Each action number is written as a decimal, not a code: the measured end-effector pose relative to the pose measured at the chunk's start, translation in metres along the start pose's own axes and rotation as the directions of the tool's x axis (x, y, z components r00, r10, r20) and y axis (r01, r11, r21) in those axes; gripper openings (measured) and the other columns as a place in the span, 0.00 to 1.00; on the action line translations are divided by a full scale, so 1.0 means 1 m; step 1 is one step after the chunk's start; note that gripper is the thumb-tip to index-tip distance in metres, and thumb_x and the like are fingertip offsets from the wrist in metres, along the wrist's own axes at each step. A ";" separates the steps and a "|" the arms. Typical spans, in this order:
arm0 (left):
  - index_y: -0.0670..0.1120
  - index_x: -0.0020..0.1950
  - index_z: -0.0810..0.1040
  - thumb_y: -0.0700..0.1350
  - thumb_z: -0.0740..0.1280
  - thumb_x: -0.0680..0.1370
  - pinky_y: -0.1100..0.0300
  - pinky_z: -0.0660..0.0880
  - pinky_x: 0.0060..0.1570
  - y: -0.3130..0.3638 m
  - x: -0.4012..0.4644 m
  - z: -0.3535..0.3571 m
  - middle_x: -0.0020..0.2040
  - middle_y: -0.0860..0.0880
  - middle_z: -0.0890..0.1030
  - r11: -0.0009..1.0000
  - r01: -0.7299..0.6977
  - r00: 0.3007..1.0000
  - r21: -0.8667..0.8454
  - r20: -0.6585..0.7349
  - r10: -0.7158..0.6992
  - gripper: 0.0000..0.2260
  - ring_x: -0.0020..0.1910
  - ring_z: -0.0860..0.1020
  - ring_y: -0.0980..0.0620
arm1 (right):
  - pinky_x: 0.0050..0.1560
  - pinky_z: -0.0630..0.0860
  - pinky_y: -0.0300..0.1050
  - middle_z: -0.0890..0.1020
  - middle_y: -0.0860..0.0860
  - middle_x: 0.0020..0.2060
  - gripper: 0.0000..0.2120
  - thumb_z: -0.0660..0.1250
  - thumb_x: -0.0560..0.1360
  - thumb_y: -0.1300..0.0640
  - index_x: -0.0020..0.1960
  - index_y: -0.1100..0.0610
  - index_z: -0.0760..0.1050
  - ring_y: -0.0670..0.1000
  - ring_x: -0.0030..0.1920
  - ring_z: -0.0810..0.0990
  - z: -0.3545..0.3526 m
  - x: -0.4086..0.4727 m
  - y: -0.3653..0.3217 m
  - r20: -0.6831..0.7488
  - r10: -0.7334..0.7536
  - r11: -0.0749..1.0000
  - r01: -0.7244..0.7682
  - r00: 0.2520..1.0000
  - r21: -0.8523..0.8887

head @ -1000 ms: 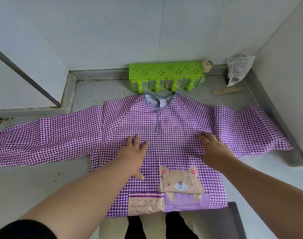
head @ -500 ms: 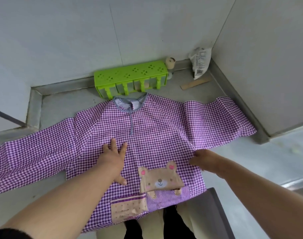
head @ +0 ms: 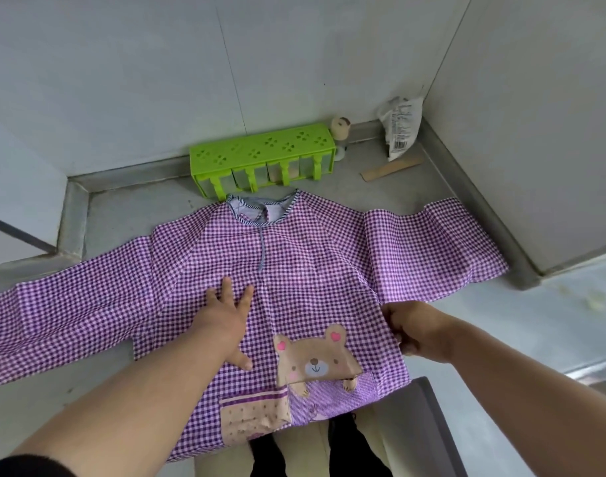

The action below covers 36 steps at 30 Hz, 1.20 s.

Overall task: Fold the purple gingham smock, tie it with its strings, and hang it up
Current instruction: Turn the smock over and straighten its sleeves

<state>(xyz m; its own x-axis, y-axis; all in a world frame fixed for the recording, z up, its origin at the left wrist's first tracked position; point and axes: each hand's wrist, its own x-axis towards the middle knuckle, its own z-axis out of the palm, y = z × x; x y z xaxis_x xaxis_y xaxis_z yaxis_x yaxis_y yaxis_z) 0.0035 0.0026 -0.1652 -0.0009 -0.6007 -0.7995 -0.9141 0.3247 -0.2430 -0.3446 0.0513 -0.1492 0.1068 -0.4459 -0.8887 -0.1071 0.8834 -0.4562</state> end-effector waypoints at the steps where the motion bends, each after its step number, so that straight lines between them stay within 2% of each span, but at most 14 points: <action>1: 0.51 0.80 0.23 0.72 0.76 0.67 0.38 0.68 0.77 0.000 0.000 0.000 0.80 0.36 0.25 1.000 0.001 1.000 -0.001 0.001 -0.001 0.69 0.83 0.38 0.28 | 0.34 0.66 0.40 0.83 0.55 0.42 0.17 0.58 0.84 0.67 0.51 0.57 0.86 0.48 0.33 0.71 -0.002 0.001 0.001 0.026 -0.007 0.997 0.009 1.000 -0.080; 3: 0.51 0.80 0.23 0.72 0.76 0.67 0.39 0.69 0.77 0.000 0.000 0.000 0.80 0.36 0.25 1.000 0.003 1.000 -0.004 0.004 -0.003 0.69 0.83 0.38 0.29 | 0.35 0.64 0.41 0.79 0.54 0.39 0.13 0.63 0.83 0.62 0.49 0.55 0.86 0.49 0.36 0.67 -0.005 0.003 0.003 0.055 -0.016 0.983 0.026 0.998 -0.180; 5: 0.51 0.80 0.23 0.71 0.77 0.68 0.39 0.69 0.77 0.000 0.000 0.001 0.80 0.37 0.24 1.000 0.004 1.000 -0.008 0.007 -0.004 0.69 0.83 0.38 0.29 | 0.39 0.74 0.40 0.83 0.50 0.40 0.09 0.66 0.83 0.60 0.51 0.55 0.85 0.49 0.39 0.76 -0.003 0.004 0.003 -0.003 -0.068 0.970 0.066 0.998 -0.233; 9: 0.52 0.79 0.22 0.70 0.78 0.68 0.38 0.67 0.77 0.000 0.000 0.002 0.79 0.37 0.23 1.000 0.007 1.000 -0.019 0.012 -0.007 0.69 0.83 0.37 0.29 | 0.59 0.83 0.50 0.87 0.51 0.49 0.09 0.67 0.80 0.64 0.50 0.55 0.86 0.53 0.53 0.85 -0.002 0.009 0.004 -0.193 -0.192 0.951 0.134 0.962 -0.280; 17: 0.51 0.79 0.21 0.72 0.77 0.67 0.39 0.68 0.77 0.001 0.001 0.002 0.79 0.37 0.23 1.000 0.015 1.000 -0.010 0.016 -0.015 0.69 0.83 0.37 0.29 | 0.49 0.83 0.47 0.80 0.49 0.56 0.13 0.60 0.83 0.59 0.50 0.47 0.81 0.50 0.49 0.81 -0.025 0.016 0.013 -0.416 -0.420 0.732 0.030 0.807 -0.680; 19: 0.51 0.79 0.22 0.72 0.77 0.67 0.39 0.68 0.77 0.001 0.002 0.002 0.79 0.37 0.23 1.000 0.014 1.000 -0.010 0.014 -0.014 0.69 0.83 0.37 0.29 | 0.47 0.81 0.44 0.78 0.50 0.60 0.09 0.63 0.82 0.55 0.60 0.47 0.78 0.51 0.52 0.80 -0.022 0.018 0.015 -0.384 -0.358 0.746 0.014 0.851 -0.666; 21: 0.51 0.79 0.22 0.72 0.76 0.67 0.39 0.68 0.77 0.001 0.001 0.002 0.79 0.37 0.23 1.000 0.009 1.000 -0.010 0.014 -0.009 0.69 0.82 0.37 0.29 | 0.47 0.79 0.42 0.75 0.49 0.62 0.17 0.68 0.80 0.53 0.68 0.47 0.72 0.52 0.56 0.78 -0.020 0.021 0.017 -0.294 -0.271 0.754 0.013 0.917 -0.657; 23: 0.51 0.79 0.22 0.71 0.77 0.67 0.39 0.69 0.77 0.001 0.000 0.002 0.79 0.37 0.23 1.000 0.007 1.000 -0.011 0.014 -0.007 0.69 0.82 0.37 0.29 | 0.46 0.79 0.40 0.75 0.48 0.62 0.17 0.69 0.79 0.55 0.66 0.46 0.71 0.52 0.56 0.79 -0.019 0.017 0.014 -0.253 -0.247 0.718 0.002 0.935 -0.696; 27: 0.52 0.79 0.22 0.71 0.77 0.67 0.39 0.67 0.77 0.000 0.000 0.002 0.78 0.37 0.23 1.000 -0.005 1.000 -0.029 0.008 0.005 0.69 0.82 0.36 0.29 | 0.54 0.83 0.46 0.82 0.49 0.53 0.04 0.65 0.82 0.52 0.56 0.47 0.75 0.49 0.49 0.81 -0.028 0.013 0.012 -0.315 -0.307 0.525 -0.116 0.898 -0.843; 28: 0.52 0.79 0.22 0.71 0.77 0.67 0.39 0.67 0.77 0.000 0.000 0.002 0.78 0.37 0.23 0.999 -0.007 1.000 -0.036 0.006 0.007 0.69 0.82 0.36 0.29 | 0.55 0.83 0.47 0.82 0.50 0.54 0.06 0.64 0.82 0.51 0.58 0.48 0.76 0.50 0.49 0.82 -0.030 0.013 0.013 -0.317 -0.286 0.570 -0.106 0.904 -0.815; 30: 0.52 0.79 0.22 0.70 0.77 0.67 0.39 0.67 0.77 -0.001 0.001 0.002 0.78 0.38 0.23 0.999 -0.007 1.000 -0.039 0.002 0.007 0.69 0.82 0.36 0.29 | 0.55 0.81 0.45 0.82 0.53 0.60 0.14 0.63 0.83 0.51 0.67 0.54 0.74 0.52 0.53 0.82 -0.029 0.014 0.012 -0.317 -0.173 0.800 -0.055 0.932 -0.598; 32: 0.52 0.79 0.22 0.70 0.78 0.67 0.38 0.67 0.77 -0.001 0.002 0.003 0.78 0.38 0.23 0.999 -0.008 1.000 -0.043 0.005 0.009 0.69 0.82 0.36 0.29 | 0.46 0.78 0.40 0.82 0.54 0.61 0.16 0.61 0.85 0.54 0.70 0.58 0.73 0.51 0.50 0.82 -0.021 0.004 0.009 -0.257 -0.042 0.909 -0.070 0.966 -0.411; 33: 0.52 0.79 0.22 0.70 0.78 0.68 0.38 0.67 0.77 -0.002 0.002 0.003 0.78 0.38 0.23 0.999 -0.009 1.000 -0.044 0.004 0.009 0.69 0.82 0.36 0.29 | 0.47 0.78 0.40 0.82 0.53 0.61 0.16 0.61 0.85 0.56 0.71 0.58 0.72 0.50 0.50 0.82 -0.019 -0.001 0.009 -0.215 -0.001 0.905 -0.090 0.977 -0.416; 36: 0.52 0.79 0.22 0.69 0.78 0.68 0.38 0.67 0.77 -0.002 0.002 0.004 0.78 0.38 0.23 0.999 -0.010 1.000 -0.044 -0.003 0.009 0.69 0.82 0.36 0.29 | 0.71 0.72 0.55 0.78 0.51 0.69 0.25 0.68 0.82 0.54 0.77 0.55 0.68 0.54 0.62 0.79 -0.027 -0.011 0.016 -0.092 0.106 0.773 -0.140 0.990 -0.618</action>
<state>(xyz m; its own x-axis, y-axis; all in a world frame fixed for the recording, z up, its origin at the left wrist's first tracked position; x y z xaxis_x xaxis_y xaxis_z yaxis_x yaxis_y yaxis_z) 0.0073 0.0036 -0.1686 -0.0106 -0.5996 -0.8002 -0.9308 0.2983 -0.2112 -0.3741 0.0668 -0.1477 0.0034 -0.3608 -0.9326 -0.7090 0.6568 -0.2567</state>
